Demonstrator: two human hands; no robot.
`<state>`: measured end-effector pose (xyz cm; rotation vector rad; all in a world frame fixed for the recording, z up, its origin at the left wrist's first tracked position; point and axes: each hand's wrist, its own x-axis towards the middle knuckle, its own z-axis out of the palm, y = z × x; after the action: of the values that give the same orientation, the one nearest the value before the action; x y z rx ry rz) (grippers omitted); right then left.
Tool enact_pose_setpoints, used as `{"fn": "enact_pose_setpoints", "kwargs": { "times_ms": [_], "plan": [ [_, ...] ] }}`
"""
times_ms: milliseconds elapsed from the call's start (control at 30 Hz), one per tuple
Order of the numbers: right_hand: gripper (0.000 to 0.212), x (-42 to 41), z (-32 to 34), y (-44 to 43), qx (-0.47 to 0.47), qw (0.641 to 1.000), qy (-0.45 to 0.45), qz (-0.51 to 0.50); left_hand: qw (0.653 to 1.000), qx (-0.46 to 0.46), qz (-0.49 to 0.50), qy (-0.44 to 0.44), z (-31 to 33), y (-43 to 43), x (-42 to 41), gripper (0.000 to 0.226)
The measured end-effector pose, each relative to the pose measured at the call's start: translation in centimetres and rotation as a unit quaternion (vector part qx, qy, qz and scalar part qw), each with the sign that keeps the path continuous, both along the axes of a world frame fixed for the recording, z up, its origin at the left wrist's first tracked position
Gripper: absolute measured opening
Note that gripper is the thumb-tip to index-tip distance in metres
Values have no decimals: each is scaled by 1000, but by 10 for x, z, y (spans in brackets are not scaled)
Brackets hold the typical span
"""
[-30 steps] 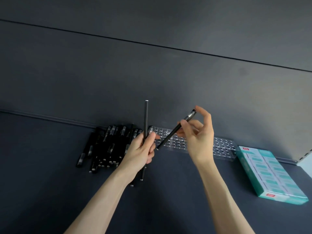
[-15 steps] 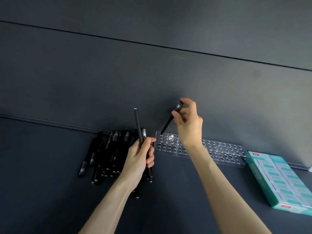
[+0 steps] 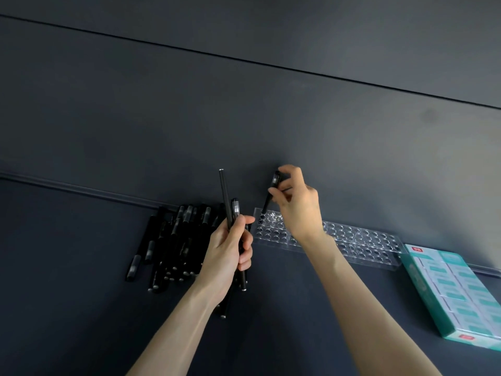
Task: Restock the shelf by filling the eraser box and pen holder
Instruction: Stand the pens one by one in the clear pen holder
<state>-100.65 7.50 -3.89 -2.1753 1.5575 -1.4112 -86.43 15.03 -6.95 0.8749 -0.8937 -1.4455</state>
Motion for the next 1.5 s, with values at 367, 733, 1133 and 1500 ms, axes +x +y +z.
{"fn": "enact_pose_setpoints", "kwargs": {
  "times_ms": [367, 733, 1133, 1500],
  "plan": [
    [32, -6, 1, 15, 22, 999, -27, -20, 997, -21, -65, -38, 0, 6, -1, 28],
    [15, -17, 12, 71, 140, 920, -350, 105, 981, -42, -158, -107, 0, 12, -8, 26],
    [33, -14, 20, 64, 93, 912, -392, 73, 990, -35, -39, -128, 1, 12, -12, 23],
    [34, -15, 22, 13, -42, 982, -184, -22, 995, -3, 65, -70, -1, 5, -7, 27]
  ]
}}
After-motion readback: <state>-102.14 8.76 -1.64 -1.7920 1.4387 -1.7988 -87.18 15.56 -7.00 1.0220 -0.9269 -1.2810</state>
